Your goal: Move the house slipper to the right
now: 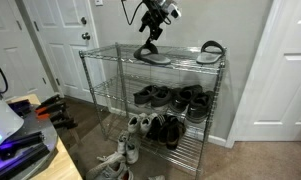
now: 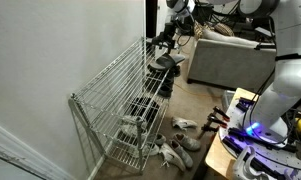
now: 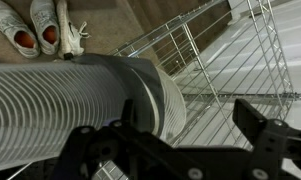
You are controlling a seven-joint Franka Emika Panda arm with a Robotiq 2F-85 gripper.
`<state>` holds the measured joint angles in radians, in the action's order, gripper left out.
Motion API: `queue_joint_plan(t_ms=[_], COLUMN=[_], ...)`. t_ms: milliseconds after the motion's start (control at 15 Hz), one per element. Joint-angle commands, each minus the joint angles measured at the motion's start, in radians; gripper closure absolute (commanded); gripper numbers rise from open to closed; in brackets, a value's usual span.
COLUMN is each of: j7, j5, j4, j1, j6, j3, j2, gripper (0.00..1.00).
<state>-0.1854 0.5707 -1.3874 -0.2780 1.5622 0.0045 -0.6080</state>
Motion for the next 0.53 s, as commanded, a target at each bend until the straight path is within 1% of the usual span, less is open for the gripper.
queue_joint_plan(t_ms=[0,267,467], j7=[0.015,0.002,-0.010], j5=[0.057,0.034,-0.019], j4=[-0.026,-0.040,-0.075], j1=[-0.006,0.010,0.033], j6=[0.031,0.062,0.141], j3=[-0.007,-0.016,-0.034], j2=[0.025,0.035,0.058], gripper=[0.00,0.00,0.00])
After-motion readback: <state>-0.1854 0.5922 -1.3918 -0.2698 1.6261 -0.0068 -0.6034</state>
